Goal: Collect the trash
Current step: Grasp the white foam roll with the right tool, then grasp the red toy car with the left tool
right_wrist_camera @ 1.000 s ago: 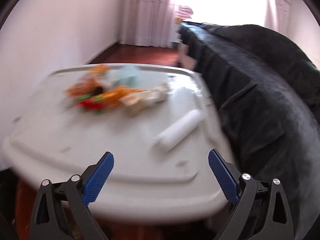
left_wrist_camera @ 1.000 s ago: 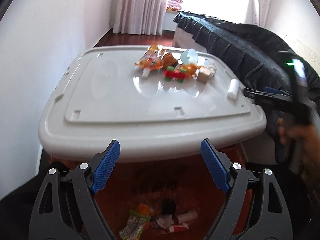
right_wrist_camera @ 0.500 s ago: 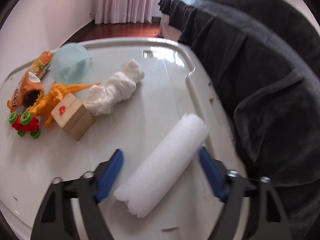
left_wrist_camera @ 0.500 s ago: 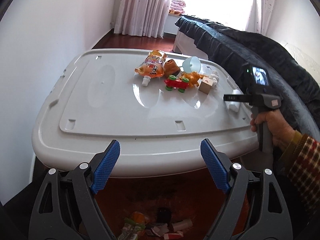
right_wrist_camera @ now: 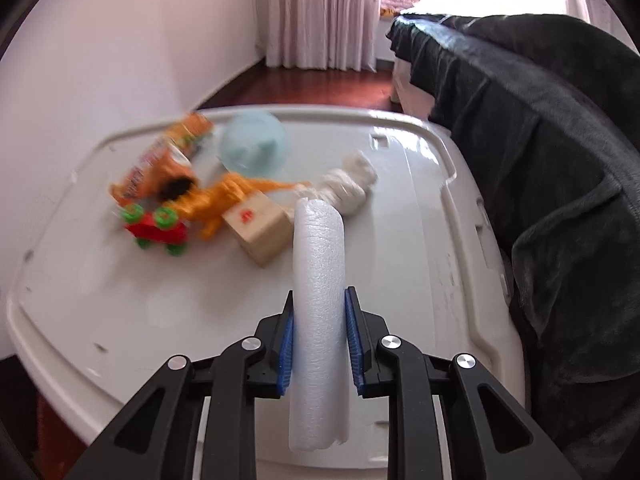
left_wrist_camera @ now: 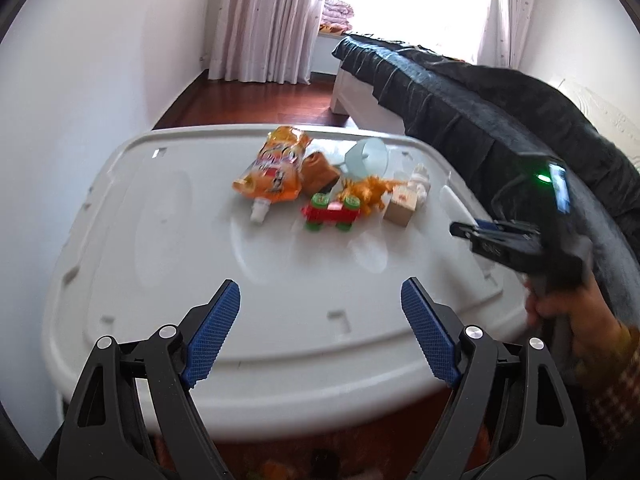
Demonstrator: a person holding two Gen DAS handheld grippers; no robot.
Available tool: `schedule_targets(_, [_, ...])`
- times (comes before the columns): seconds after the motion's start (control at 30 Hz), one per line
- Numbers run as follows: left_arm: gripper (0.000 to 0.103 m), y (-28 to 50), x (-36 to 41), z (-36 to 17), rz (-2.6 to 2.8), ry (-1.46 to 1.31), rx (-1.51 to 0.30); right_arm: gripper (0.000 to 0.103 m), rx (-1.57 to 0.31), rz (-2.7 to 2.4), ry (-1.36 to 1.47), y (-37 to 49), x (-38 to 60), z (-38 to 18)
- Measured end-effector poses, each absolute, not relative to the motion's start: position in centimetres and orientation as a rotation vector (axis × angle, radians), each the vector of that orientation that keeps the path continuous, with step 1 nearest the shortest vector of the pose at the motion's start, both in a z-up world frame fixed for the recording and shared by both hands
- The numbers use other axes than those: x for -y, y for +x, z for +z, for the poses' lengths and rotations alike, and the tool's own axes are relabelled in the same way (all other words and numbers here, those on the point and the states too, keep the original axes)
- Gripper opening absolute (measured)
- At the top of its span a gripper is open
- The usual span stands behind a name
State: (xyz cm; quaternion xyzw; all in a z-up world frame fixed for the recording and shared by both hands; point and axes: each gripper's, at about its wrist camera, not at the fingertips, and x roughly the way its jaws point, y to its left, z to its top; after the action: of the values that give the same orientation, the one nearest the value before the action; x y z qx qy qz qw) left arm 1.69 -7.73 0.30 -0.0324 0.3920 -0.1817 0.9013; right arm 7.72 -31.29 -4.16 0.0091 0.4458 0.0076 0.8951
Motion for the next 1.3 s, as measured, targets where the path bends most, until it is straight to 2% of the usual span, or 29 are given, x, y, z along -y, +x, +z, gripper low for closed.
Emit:
schedule_targets(0.37, [0.081, 10.3, 13.6, -3.3, -0.425, -0.052, -0.847, 0.022, -0.815, 0.088, 0.026, 6.5, 29.7, -0.2])
schedule_targets(0.9, [0.08, 16.5, 16.9, -7.8, -0.251, 0.034, -0.957, 0.022, -0.809, 0.112, 0.032, 5.6, 30.6, 0.0])
schedule_targets(0.97, [0.068, 16.5, 16.9, -7.7, -0.256, 0.042, -0.946, 0.022, -0.809, 0.113, 0.03, 5.6, 30.5, 0.0])
schedule_targets(1.0, [0.056, 16.4, 16.8, -7.5, -0.265, 0.045, -0.943, 0.022, -0.808, 0.114, 0.028, 5.6, 30.5, 0.0])
schedule_targets(1.03, [0.049, 16.2, 16.8, -7.4, -0.275, 0.043, -0.945, 0.022, -0.807, 0.115, 0.028, 5.5, 30.4, 0.0])
schedule_targets(1.3, [0.032, 13.6, 14.7, -6.2, -0.286, 0.019, -0.913, 0.022, -0.803, 0.127, 0.016, 5.3, 29.5, 0.0])
